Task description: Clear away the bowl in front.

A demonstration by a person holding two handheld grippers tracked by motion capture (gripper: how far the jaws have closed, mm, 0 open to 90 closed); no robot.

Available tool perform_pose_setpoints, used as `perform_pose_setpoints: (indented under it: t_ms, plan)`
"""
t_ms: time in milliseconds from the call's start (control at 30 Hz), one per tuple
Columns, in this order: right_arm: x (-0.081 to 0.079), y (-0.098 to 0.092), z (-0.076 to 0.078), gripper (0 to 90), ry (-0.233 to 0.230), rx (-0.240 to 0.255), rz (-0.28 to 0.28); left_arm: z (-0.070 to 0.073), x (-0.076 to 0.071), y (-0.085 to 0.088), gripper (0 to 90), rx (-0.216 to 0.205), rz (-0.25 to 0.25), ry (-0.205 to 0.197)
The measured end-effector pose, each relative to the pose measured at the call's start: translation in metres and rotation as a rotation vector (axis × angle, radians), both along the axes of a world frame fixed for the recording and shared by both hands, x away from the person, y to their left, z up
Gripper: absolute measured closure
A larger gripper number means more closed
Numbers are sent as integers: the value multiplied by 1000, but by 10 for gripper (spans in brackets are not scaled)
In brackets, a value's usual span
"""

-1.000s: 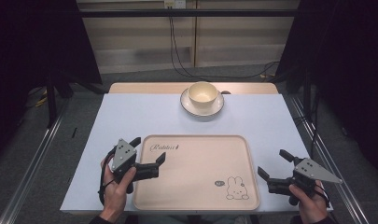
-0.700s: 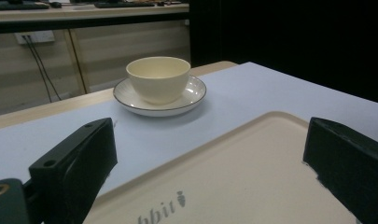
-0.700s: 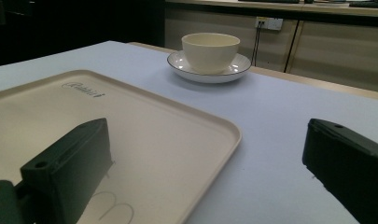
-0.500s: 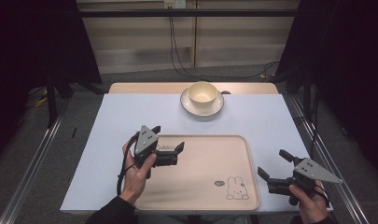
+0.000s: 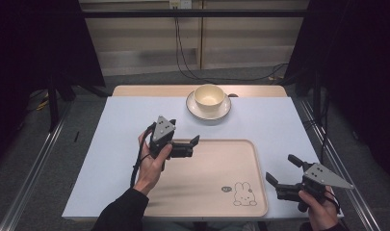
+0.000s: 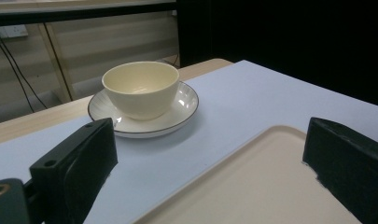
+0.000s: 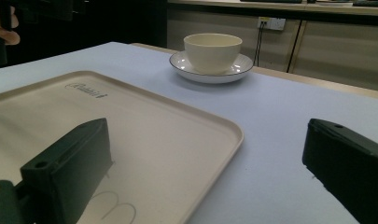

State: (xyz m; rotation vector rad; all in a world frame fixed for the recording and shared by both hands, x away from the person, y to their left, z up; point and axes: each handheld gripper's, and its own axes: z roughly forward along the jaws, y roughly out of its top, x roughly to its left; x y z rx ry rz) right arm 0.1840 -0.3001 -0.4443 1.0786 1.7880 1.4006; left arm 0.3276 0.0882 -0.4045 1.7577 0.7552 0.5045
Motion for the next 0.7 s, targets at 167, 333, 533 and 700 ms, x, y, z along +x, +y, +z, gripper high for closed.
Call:
perform_pose_setpoints:
  t_ms: [167,333,533,700]
  plan:
    - [1,-1,-1,11,11,-3,-4,-8,11,-3,36,39,21,13]
    - [0,0,-1,11,6,1,-3,-6,23,-6,30,63,17,27]
    - [0,0,0,5,4,0,-11,0,42,-17,48,54,9,44]
    - [0,-1,0,5,7,7,-9,6,58,-25,45,81,8,40]
